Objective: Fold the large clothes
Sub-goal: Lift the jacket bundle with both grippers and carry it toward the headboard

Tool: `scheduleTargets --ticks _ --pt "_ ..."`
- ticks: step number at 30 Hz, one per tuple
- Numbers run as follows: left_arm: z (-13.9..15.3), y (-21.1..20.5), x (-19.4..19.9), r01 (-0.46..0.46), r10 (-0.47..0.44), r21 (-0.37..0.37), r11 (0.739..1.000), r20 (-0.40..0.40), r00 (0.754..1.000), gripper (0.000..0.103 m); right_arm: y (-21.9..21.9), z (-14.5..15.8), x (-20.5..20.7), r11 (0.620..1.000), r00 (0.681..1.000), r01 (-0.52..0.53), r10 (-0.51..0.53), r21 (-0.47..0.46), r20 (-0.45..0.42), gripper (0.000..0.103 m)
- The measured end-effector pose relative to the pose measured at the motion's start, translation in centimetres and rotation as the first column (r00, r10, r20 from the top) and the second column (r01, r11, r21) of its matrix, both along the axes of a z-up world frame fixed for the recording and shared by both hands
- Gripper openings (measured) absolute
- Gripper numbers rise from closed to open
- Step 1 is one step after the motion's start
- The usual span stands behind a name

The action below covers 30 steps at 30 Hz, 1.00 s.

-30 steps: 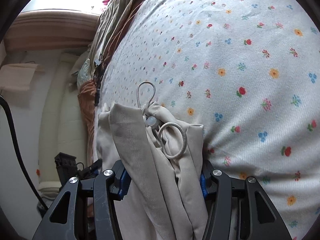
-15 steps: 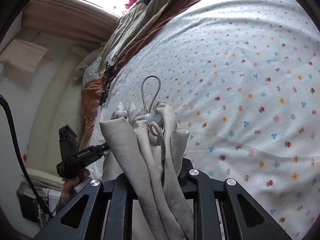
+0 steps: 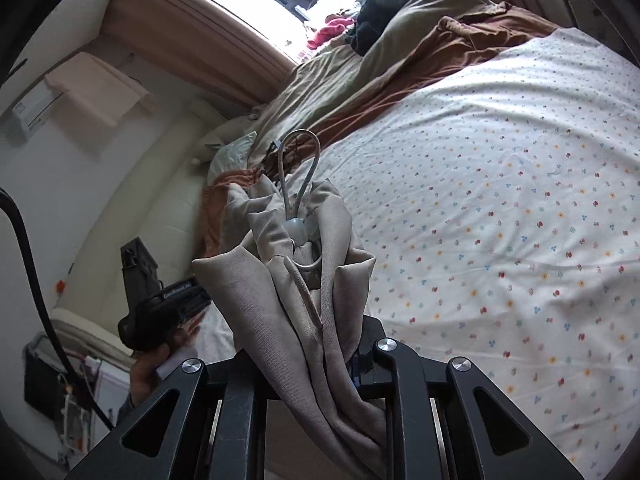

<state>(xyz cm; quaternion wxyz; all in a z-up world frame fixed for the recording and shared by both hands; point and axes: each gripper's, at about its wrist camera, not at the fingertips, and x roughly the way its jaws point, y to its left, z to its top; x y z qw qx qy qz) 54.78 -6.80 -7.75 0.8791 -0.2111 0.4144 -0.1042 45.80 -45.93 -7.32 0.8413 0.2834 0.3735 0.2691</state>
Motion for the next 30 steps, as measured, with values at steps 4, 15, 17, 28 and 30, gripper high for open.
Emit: scheduleTargets --ticks 4,15,17,28,30 --pt "3.5 0.5 -4.0 -0.022 0.021 0.015 1.000 0.080 0.997 0.009 0.6 2.2 -4.0 1.000 0.997 -0.003 0.002 0.008 0.073 0.018" --pt "8.8 3.9 -12.9 -0.059 0.067 -0.047 0.997 0.188 0.980 0.007 3.7 8.4 -13.3 0.999 0.978 -0.035 0.038 -0.015 0.205 0.017" --pt "9.6 4.8 -14.6 -0.069 0.078 -0.052 0.996 0.207 0.975 0.007 4.4 9.5 -14.7 0.999 0.973 -0.047 0.050 -0.019 0.227 0.017" --pt "15.3 9.9 -23.2 -0.116 0.133 -0.071 0.991 0.314 0.940 0.006 9.4 14.6 -22.5 0.990 0.935 -0.137 0.134 -0.012 0.328 0.017" --pt "16.2 10.7 -24.5 -0.124 0.140 -0.069 0.990 0.326 0.935 0.006 10.2 15.4 -23.9 0.988 0.928 -0.152 0.145 -0.007 0.343 0.017"
